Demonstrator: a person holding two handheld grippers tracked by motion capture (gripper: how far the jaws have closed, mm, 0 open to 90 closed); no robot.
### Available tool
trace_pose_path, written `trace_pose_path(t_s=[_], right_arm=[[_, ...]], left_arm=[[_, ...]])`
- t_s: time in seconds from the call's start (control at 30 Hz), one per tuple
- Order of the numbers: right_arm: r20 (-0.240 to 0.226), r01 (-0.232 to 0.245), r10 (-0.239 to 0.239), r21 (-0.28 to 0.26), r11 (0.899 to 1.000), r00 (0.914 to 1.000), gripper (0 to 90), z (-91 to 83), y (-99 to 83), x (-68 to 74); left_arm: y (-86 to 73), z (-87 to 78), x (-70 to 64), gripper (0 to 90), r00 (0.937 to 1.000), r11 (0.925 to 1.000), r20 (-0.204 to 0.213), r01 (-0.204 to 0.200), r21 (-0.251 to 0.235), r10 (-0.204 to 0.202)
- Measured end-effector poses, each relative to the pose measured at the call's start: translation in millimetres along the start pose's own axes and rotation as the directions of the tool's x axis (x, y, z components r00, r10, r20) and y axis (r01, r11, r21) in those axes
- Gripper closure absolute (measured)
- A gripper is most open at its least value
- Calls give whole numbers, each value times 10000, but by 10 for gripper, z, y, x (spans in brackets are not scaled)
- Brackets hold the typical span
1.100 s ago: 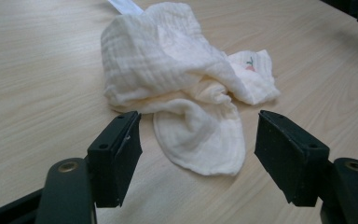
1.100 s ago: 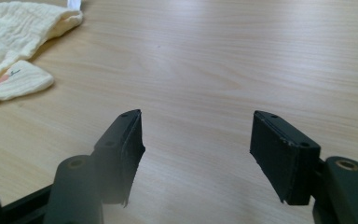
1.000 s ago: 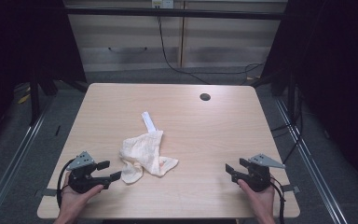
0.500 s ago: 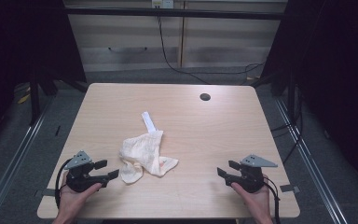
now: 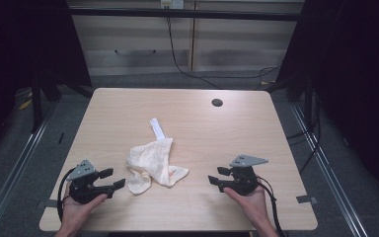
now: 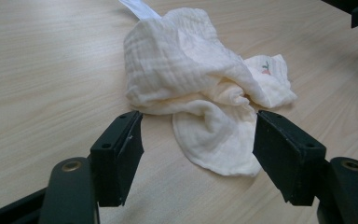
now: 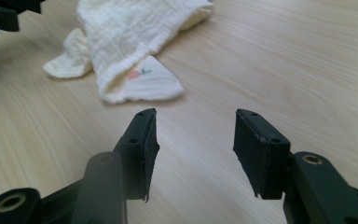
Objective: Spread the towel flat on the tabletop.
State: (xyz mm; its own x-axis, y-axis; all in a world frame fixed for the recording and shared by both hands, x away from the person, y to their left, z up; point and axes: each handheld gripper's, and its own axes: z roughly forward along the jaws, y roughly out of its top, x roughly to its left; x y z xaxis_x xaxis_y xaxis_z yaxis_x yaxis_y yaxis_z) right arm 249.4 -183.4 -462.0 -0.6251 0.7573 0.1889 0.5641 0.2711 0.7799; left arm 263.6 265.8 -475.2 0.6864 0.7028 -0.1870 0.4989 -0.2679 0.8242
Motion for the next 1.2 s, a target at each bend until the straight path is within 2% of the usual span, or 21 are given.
trace_pose_path(t_s=[0.2,0.3,0.37,0.53,0.67,0.83,0.97,1.0,1.2], right_arm=[[-679,713,-707,67,9974,9952,520,180,193,131],[-836,754,-745,81,9971,9937,485,320,279,178],[-1050,796,-782,99,9968,9914,495,412,343,200],[-1753,1236,-1178,226,9921,9774,522,629,496,345],[-2235,1476,-1359,363,9884,9652,529,804,608,434],[-2574,1756,-1538,639,9824,9540,544,1078,701,466],[-2606,1855,-1600,761,9797,9521,527,1221,759,509],[-2732,1901,-1634,740,9790,9480,524,1255,780,517],[-2848,2038,-1709,899,9749,9432,476,1473,876,571]], left_arm=[[2,21,-6,316,9995,10000,304,-21,44,19],[11,17,3,315,9994,9998,285,210,-42,-208],[20,19,16,313,9995,9998,234,202,-81,-200],[5,27,-5,289,9993,9996,253,-277,88,274],[12,32,8,289,9995,9997,206,-244,65,242],[9,16,16,292,9994,9997,217,-252,47,251],[6,32,26,293,9995,9997,220,-232,105,230],[7,35,24,293,9995,9997,240,-230,111,227],[0,22,11,295,9993,9996,241,-270,93,268]])
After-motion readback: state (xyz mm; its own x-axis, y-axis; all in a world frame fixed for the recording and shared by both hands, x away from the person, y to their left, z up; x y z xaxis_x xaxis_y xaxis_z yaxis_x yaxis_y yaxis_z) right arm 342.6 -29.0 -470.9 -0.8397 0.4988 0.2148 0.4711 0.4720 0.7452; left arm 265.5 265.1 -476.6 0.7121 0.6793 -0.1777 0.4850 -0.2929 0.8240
